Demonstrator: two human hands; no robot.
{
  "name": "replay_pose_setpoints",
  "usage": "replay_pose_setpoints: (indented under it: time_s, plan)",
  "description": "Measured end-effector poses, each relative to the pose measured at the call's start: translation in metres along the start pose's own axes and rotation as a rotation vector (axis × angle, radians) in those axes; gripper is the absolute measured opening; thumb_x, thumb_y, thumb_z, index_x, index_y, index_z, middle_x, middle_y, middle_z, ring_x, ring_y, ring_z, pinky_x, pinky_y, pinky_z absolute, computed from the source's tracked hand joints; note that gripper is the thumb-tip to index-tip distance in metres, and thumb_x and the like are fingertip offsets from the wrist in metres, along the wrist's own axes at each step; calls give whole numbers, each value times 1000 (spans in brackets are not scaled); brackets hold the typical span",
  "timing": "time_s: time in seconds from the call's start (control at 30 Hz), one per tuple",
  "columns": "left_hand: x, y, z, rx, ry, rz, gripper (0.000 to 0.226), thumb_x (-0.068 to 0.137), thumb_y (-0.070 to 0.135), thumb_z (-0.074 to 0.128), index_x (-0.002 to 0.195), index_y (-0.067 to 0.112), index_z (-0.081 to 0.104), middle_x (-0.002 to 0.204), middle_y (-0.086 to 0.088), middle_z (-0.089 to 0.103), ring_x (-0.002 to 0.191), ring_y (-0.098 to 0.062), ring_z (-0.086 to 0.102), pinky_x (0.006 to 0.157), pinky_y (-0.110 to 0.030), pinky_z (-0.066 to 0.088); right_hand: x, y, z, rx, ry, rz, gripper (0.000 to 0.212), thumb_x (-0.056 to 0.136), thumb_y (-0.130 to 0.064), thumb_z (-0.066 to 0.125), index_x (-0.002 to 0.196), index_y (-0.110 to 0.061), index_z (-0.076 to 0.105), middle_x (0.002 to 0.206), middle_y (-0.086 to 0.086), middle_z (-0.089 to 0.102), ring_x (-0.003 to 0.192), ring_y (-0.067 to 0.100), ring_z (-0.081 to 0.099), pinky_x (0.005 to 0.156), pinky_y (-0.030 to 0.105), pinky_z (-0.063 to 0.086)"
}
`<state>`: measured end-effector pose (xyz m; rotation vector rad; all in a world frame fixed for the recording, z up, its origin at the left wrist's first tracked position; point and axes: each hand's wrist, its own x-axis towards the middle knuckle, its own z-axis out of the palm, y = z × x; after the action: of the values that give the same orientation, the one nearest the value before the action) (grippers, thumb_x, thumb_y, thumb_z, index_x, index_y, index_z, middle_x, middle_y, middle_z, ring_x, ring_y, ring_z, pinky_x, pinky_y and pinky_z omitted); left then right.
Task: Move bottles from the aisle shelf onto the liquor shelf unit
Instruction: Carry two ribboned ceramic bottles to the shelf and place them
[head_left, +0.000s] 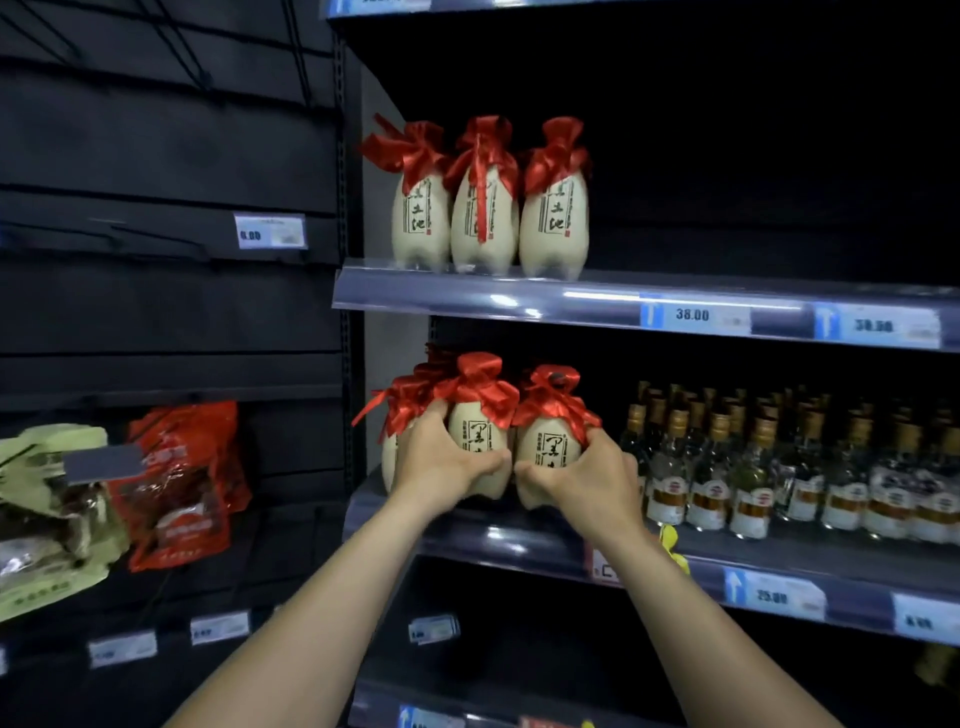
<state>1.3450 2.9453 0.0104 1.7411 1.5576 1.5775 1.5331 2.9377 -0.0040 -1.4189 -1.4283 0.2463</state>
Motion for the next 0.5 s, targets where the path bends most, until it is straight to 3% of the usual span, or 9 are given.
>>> replay_pose_setpoints:
  time_s: [0.2,0.37,0.5]
  plan:
    - [17,-32,24,3,-58,-43,64,50,41,94,104,29,61,92,12,70,83,-8,68,73,-31,60,10,17,17,-74,-7,-14,66,49,-71,87,93,-34,57,78,-20,63,68,-8,56,45,5,39]
    - [17,-45,29,51,-90,-26,66,53,47,93,99,43,45,82,29,56,74,14,51,60,-6,37,14,30,31,-71,-36,14,79,47,-74,87,104,-25,64,87,-17,66,74,-6,56,52,7,38]
    - [19,-53,28,65,-141,-15,54,56,50,90,97,37,57,85,20,70,75,8,64,61,-9,45,17,39,37,-72,-67,19,84,49,-71,89,111,-21,65,92,-13,68,76,-6,58,54,6,40]
